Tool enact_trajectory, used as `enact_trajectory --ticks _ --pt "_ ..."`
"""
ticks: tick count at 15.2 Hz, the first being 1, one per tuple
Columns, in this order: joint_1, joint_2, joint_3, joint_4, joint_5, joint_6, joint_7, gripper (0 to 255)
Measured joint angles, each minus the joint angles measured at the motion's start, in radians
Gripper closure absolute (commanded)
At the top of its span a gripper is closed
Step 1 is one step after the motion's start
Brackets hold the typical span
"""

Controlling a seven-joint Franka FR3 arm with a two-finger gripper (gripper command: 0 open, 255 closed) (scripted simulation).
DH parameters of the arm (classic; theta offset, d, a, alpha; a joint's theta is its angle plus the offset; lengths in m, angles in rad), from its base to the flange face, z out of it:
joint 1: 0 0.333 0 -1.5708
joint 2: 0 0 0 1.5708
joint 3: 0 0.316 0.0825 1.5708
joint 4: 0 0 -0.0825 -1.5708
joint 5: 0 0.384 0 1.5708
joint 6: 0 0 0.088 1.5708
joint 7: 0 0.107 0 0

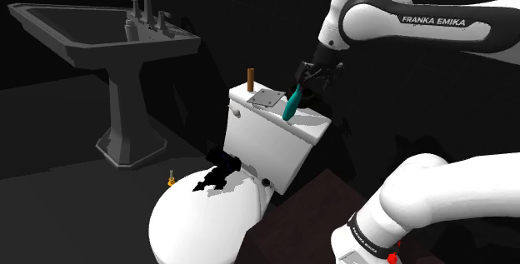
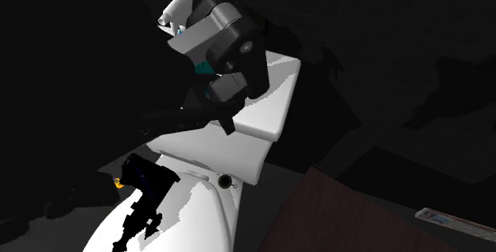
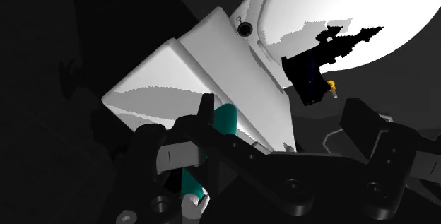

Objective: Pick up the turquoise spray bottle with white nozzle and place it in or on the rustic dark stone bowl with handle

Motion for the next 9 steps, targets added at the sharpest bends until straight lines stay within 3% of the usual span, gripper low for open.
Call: enact_trajectory --ticks 5,9 --pt "-0.102 0.108 0.083 -0.053 -0.065 0.217 0.277 0" --pt "-0.206 0.228 0.15 -0.036 -0.156 0.349 0.516 0"
